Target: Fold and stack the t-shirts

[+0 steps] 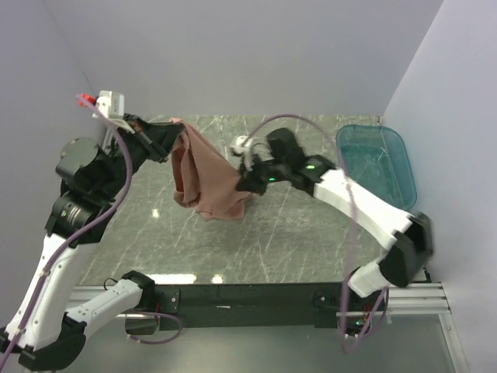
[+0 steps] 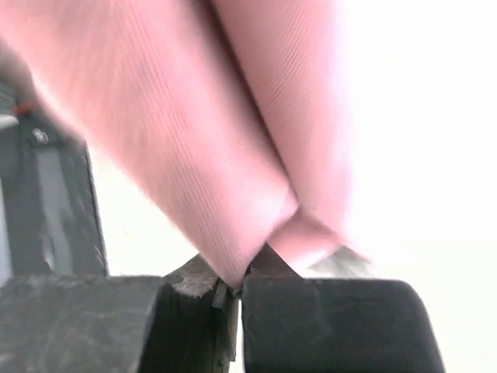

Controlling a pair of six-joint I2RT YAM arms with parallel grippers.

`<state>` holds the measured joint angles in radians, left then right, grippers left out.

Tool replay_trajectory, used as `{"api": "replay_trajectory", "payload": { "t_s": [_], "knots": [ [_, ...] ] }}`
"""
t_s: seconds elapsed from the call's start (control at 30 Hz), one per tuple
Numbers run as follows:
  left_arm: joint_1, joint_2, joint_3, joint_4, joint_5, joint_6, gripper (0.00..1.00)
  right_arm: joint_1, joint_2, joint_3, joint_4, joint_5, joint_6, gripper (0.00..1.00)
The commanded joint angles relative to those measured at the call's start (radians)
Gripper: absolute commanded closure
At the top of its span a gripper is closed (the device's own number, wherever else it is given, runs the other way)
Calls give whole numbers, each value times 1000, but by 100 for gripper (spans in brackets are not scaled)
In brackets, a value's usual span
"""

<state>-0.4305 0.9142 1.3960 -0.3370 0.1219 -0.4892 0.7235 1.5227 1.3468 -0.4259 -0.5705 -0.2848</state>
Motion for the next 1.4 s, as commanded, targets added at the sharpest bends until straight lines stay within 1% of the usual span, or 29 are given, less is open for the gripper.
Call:
{"api": "replay_trajectory", "payload": {
  "t_s": [0.0, 0.07, 0.2, 0.23, 0.33, 0.37, 0.47, 0.5, 0.6, 0.67, 0.7, 0.73, 0.77, 0.8, 0.83, 0.87, 0.9, 0.93, 0.97, 1.0, 1.03, 1.07, 1.1, 1.13, 1.2, 1.27, 1.3, 1.33, 1.37],
  "knots": [
    [4, -81, -5, 29, -79, 61, 100, -100, -304, 52, -184, 12, -285, 100],
    [4, -119, -12, 61, -70, 77, 100, -163, -352, 150, -288, 69, -324, 100],
    [4, -161, 0, 139, 51, 64, 100, -194, -426, 331, -367, 161, -356, 100],
    [4, -172, 1, 160, 146, 42, 100, -196, -432, 413, -381, 165, -356, 100],
    [4, -181, 37, 211, 278, -15, 100, -226, -430, 572, -439, 121, -341, 100],
    [4, -181, 61, 211, 306, -26, 100, -237, -434, 597, -464, 59, -344, 100],
    [4, -192, 83, 205, 349, -61, 100, -271, -440, 623, -504, -44, -353, 100],
    [4, -199, 77, 202, 351, -72, 100, -272, -447, 608, -513, -107, -362, 100],
    [4, -238, 6, 199, 342, -106, 100, -276, -472, 502, -490, -140, -350, 100],
    [4, -284, -109, 181, 312, -121, 100, -280, -480, 376, -435, -120, -332, 100],
    [4, -302, -156, 173, 262, -127, 100, -279, -480, 288, -413, -109, -323, 100],
    [4, -343, -208, 165, 234, -149, 100, -280, -480, 240, -384, -88, -307, 100],
    [4, -365, -321, 158, 204, -164, 100, -280, -475, 192, -329, -80, -294, 100],
    [4, -388, -383, 156, 144, -181, 100, -280, -457, 111, -298, -80, -278, 100],
    [4, -431, -443, 151, 99, -211, 100, -280, -444, 77, -268, -91, -265, 100],
    [4, -448, -556, 133, 58, -227, 100, -279, -403, 49, -223, -98, -257, 100],
    [4, -465, -609, 115, -58, -271, 100, -280, -376, 16, -202, -114, -240, 97],
    [4, -488, -661, 99, -112, -294, 100, -279, -340, 14, -189, -118, -231, 90],
    [4, -497, -748, 78, -157, -320, 100, -279, -305, 21, -189, -111, -222, 86],
    [4, -502, -785, 38, -219, -350, 100, -279, -221, 58, -188, -88, -202, 80],
    [4, -505, -817, 21, -307, -405, 100, -280, -178, 86, -186, -56, -180, 75],
    [4, -502, -865, 13, -345, -426, 100, -280, -135, 118, -200, 37, -145, 71],
    [6, -495, -879, -11, -381, -451, 100, -283, -58, 177, -206, 84, -122, 68],
    [6, -479, -890, -16, -434, -491, 100, -288, -26, 207, -215, 122, -104, 64],
    [7, -448, -894, -31, -505, -518, 100, -315, 23, 238, -241, 124, -82, 60],
    [7, -427, -876, -59, -551, -538, 99, -326, 18, 210, -226, 106, -86, 57],
    [9, -417, -868, -69, -573, -545, 99, -326, -8, 160, -215, 87, -89, 54],
    [9, -400, -861, -92, -590, -551, 91, -328, -25, 131, -206, 72, -99, 48],
    [10, -394, -850, -100, -608, -554, 84, -329, -63, 99, -194, 46, -126, 46]
  ]
}}
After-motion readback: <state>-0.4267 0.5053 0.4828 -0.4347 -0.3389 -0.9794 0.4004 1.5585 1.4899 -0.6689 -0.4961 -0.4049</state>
